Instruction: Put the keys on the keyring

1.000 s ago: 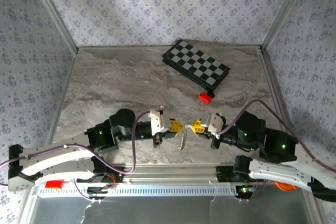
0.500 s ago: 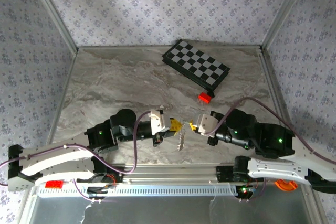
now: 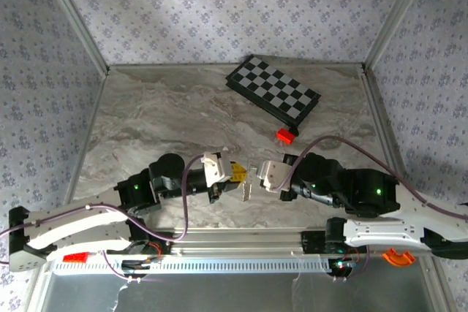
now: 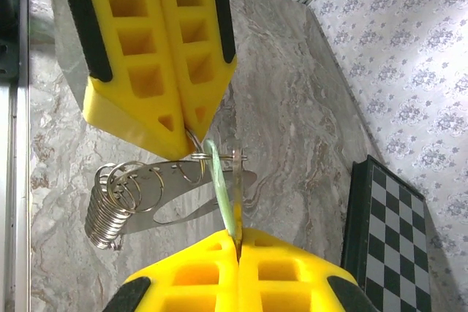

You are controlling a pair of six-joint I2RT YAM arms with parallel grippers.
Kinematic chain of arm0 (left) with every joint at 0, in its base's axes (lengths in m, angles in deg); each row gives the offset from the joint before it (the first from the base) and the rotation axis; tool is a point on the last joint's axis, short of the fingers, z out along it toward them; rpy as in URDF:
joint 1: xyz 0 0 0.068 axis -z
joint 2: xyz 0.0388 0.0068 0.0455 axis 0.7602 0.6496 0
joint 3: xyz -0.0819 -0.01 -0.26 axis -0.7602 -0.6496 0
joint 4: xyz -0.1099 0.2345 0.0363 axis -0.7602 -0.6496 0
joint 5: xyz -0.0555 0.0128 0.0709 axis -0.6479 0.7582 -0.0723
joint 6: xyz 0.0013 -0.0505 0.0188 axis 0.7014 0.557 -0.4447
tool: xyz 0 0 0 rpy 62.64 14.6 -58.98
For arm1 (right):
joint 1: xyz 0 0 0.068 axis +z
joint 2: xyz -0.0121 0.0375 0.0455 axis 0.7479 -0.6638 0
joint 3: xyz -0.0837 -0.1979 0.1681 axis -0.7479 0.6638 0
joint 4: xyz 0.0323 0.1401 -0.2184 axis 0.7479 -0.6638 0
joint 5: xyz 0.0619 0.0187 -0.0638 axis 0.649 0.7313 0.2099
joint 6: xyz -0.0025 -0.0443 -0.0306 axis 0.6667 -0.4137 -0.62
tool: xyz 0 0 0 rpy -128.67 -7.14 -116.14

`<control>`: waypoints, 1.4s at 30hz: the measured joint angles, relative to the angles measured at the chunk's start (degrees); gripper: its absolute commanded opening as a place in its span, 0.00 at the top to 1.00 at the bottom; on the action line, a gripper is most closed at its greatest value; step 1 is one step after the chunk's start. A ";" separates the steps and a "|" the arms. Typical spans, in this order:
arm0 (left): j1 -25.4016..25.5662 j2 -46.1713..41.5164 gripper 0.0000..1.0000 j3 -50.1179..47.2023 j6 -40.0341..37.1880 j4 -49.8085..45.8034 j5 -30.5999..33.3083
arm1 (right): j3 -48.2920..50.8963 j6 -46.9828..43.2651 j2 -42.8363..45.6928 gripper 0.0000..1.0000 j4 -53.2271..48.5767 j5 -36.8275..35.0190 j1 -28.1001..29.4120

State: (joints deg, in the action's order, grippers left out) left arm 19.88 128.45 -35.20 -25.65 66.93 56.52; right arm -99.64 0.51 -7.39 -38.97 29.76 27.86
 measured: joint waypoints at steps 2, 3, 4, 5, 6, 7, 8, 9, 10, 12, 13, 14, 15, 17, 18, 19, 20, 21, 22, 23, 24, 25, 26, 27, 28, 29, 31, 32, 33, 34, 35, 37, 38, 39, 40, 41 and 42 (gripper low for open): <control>-0.28 -0.81 0.69 -0.92 0.24 -0.04 -0.02 | -0.33 -0.17 -0.31 1.00 -0.02 -0.94 0.00; -0.37 -1.20 0.66 -1.29 0.35 -0.13 0.00 | -0.81 -0.37 -0.68 1.00 -0.26 -1.31 0.00; -0.37 -1.60 0.62 -1.64 0.52 -0.13 0.04 | -1.53 -0.39 -1.11 1.00 -0.24 -1.77 0.00; -0.42 -1.90 0.59 -1.86 0.76 -0.15 0.11 | -2.03 -0.42 -1.42 1.00 -0.20 -2.10 0.00; -0.55 -2.27 0.56 -2.10 0.94 -0.15 0.22 | -2.60 -0.42 -1.73 1.00 -0.15 -2.43 0.00; -0.63 -2.62 0.53 -2.32 1.03 -0.13 0.28 | -2.99 -0.42 -1.99 1.00 -0.11 -2.69 0.00; -0.70 -2.84 0.50 -2.45 1.31 -0.13 0.44 | -3.23 -0.42 -2.19 1.00 -0.11 -2.89 0.00; -0.76 -3.08 0.47 -2.64 1.49 -0.11 0.48 | -3.45 -0.42 -2.45 1.00 -0.13 -2.97 0.00; -0.76 -3.30 0.45 -2.84 1.68 -0.07 0.68 | -3.61 -0.42 -2.75 1.00 -0.20 -2.99 0.00; -0.76 -3.65 0.39 -3.30 2.23 -0.02 1.03 | -3.72 -0.44 -3.32 1.00 -0.44 -2.99 0.00; -0.76 -3.93 0.36 -3.76 2.32 0.02 1.20 | -3.72 -0.42 -3.61 1.00 -0.57 -2.99 0.00; -0.76 -4.13 0.33 -4.11 2.71 0.02 1.44 | -3.72 -0.42 -3.82 1.00 -0.74 -2.97 0.00; -0.76 -4.42 0.30 -4.55 2.97 0.04 1.75 | -3.74 -0.44 -4.07 1.00 -1.03 -2.97 -0.13; -0.76 -4.94 0.22 -5.49 3.50 0.04 2.25 | -3.87 -0.44 -4.48 1.00 -1.51 -2.95 -0.50; -0.76 -5.27 0.17 -5.95 3.82 0.00 2.45 | -3.96 -0.44 -4.72 1.00 -1.68 -2.93 -0.85; -0.79 -5.62 0.12 -6.38 4.13 0.00 2.67 | -4.15 -0.42 -4.98 1.00 -1.84 -2.91 -1.31; -0.79 -5.95 0.09 -6.71 4.39 -0.09 2.95 | -4.24 -0.42 -5.22 1.00 -1.84 -2.89 -1.73; -0.79 -6.29 0.05 -6.93 4.63 -0.20 3.32 | -4.37 -0.39 -5.53 1.00 -1.84 -2.71 -2.38; -0.79 -6.62 0.02 -7.13 4.83 -0.22 3.72 | -4.50 -0.37 -5.86 1.00 -1.88 -2.49 -3.06; -0.79 -6.95 0.01 -7.30 5.03 -0.20 4.13 | -4.61 -0.37 -6.16 1.00 -1.95 -2.27 -3.67; -0.79 -7.37 0.01 -7.43 5.27 -0.33 4.61 | -4.76 -0.35 -6.60 1.00 -2.01 -2.05 -4.44; -0.79 -7.72 0.01 -7.56 5.38 -0.37 5.22 | -4.98 -0.26 -7.17 1.00 -2.12 -1.68 -5.27; -0.79 -7.98 0.00 -7.65 5.46 -0.39 5.88 | -5.22 -0.04 -7.82 1.00 -2.16 -1.20 -6.19; -0.81 -8.24 0.00 -7.78 5.66 -0.44 6.60 | -5.38 0.20 -8.37 1.00 -2.19 -0.90 -6.86; -0.81 -8.57 0.00 -8.00 5.84 -0.42 7.30 | -5.55 0.52 -9.07 1.00 -2.19 -0.50 -7.69; -0.81 -8.90 0.01 -8.33 5.95 -0.44 8.04 | -5.70 0.74 -9.75 1.00 -2.21 -0.09 -8.44; -1.01 -9.51 0.01 -9.07 6.36 -0.52 9.22 | -5.77 1.25 -10.91 1.00 -2.21 0.74 -9.68; -1.03 -9.81 0.00 -9.49 6.56 -0.59 9.68 | -5.84 1.62 -11.54 1.00 -2.23 1.11 -10.29; -1.11 -10.14 0.01 -9.90 6.78 -0.63 10.12 | -5.95 1.84 -12.07 1.00 -2.23 1.36 -10.73; -1.11 -10.54 0.01 -10.34 6.97 -0.74 10.56 | -6.08 2.21 -12.70 1.00 -2.23 1.73 -11.30; -1.11 -10.88 0.01 -10.75 7.19 -0.92 11.04 | -6.19 2.49 -13.27 1.00 -2.19 2.08 -11.89; -1.14 -11.61 0.00 -11.23 7.61 -1.53 11.87 | -6.23 3.17 -14.23 1.00 -2.16 2.80 -13.18; -1.14 -11.93 0.00 -11.41 7.76 -1.73 12.33 | -6.36 3.56 -14.78 1.00 -2.16 3.19 -13.92; -1.16 -12.17 0.01 -11.52 7.80 -1.77 12.66 | -6.49 3.87 -15.28 1.00 -2.14 3.58 -14.58; -1.27 -12.57 0.01 -11.72 7.85 -1.84 13.05 | -6.71 4.24 -15.93 1.00 -2.10 4.00 -15.37; -1.40 -13.03 0.01 -11.93 8.02 -1.88 13.42 | -7.04 4.68 -16.68 1.00 -2.08 4.44 -16.11; -1.49 -13.44 0.00 -12.15 8.20 -1.90 13.86 | -7.28 5.09 -17.31 1.00 -1.92 4.94 -16.65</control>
State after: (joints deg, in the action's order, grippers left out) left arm 18.39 115.01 -47.35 -17.45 65.03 70.37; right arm -106.92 5.61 -24.70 -40.89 34.70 11.20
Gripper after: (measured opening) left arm 0.994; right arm 0.050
